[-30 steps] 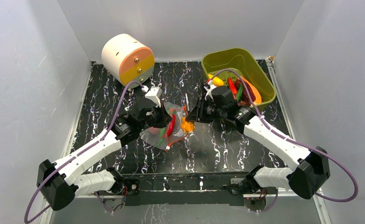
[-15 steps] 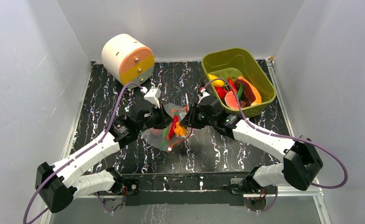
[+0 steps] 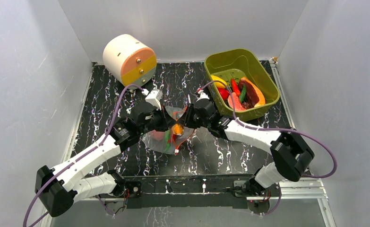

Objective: Place the food in the zip-top bag and seal the zipper
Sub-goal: Place the fake vegetable in the zipper food storage bag.

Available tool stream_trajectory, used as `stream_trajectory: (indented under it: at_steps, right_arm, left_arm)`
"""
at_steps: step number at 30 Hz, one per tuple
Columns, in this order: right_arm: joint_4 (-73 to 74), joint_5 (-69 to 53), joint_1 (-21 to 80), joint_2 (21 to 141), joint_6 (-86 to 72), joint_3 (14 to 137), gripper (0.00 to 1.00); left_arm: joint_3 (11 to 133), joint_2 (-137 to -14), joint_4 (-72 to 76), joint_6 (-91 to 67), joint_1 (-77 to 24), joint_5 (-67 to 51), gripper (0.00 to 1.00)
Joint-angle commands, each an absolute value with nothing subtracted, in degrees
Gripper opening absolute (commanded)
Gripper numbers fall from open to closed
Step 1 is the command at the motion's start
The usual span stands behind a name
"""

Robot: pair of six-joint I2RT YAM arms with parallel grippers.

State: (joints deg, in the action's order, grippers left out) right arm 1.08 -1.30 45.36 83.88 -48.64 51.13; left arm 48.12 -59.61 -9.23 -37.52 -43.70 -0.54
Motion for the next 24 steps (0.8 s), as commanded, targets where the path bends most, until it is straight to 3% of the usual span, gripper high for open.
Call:
stream_trajectory:
  at_steps: [1, 4, 11, 24]
  right_arm:
    - [-6.23, 1.15, 46.20, 86.04, -49.79, 54.15, 0.13]
    - [-6.96, 0.10, 46.40, 87.59, -49.12, 55.11, 0.19]
    - [-2.91, -3.00, 46.41, 86.59, -46.61, 55.31, 0.46]
    - [12.89, -3.74, 46.32, 74.85, -37.25, 56.13, 0.54]
  left_arm:
    - [47.79, -58.22, -8.34, -37.73, -43.86, -0.09, 0.00]
    - [47.53, -58.55, -8.45, -37.15, -43.90, 0.52, 0.00]
    - [46.03, -58.11, -8.02, -36.02, -43.86, 2.37, 0.00]
    - [43.72, -58.12, -9.21, -30.58, -43.86, 2.10, 0.00]
